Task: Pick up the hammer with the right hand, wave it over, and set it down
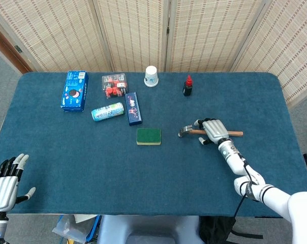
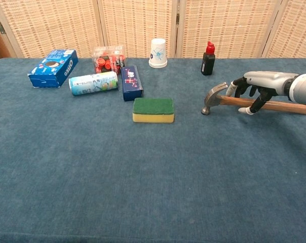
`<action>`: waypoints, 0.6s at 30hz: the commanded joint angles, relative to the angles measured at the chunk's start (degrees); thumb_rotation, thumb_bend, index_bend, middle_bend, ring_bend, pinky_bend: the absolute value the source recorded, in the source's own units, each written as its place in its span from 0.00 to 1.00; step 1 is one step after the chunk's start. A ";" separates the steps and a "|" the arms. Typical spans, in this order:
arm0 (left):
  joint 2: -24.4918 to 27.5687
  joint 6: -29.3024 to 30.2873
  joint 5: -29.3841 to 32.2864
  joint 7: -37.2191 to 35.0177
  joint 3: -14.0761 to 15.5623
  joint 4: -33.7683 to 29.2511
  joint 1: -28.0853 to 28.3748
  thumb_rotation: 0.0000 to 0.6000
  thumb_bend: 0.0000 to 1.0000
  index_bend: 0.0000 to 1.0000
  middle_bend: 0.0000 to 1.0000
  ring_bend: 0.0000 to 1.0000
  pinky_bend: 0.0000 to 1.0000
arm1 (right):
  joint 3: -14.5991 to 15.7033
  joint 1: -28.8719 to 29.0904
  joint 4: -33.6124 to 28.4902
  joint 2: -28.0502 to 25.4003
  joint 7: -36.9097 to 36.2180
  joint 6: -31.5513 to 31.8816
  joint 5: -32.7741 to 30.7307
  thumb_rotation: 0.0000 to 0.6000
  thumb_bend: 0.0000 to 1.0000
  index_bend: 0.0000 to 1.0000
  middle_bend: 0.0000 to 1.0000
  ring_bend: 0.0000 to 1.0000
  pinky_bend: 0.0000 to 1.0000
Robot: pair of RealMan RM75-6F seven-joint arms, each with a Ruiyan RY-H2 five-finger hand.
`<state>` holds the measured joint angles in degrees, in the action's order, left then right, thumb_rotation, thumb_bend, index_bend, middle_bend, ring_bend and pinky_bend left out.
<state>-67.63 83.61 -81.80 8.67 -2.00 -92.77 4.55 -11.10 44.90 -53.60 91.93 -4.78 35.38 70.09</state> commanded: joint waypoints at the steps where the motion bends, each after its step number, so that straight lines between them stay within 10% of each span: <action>1: -0.08 -0.13 0.09 -0.05 0.01 0.09 0.00 1.00 0.20 0.00 0.00 0.02 0.00 | 0.21 0.31 0.68 0.46 -0.39 -0.31 0.16 1.00 0.36 0.25 0.34 0.20 0.23; 18: -0.46 -0.44 0.63 -0.65 -0.05 1.06 -0.18 1.00 0.20 0.00 0.00 0.02 0.00 | 0.52 1.29 1.62 1.13 -1.09 -1.59 -0.35 1.00 0.46 0.34 0.39 0.23 0.23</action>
<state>-68.09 83.17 -81.17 8.02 -2.06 -91.70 4.38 -10.58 46.17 -52.00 93.05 -5.90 33.81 69.75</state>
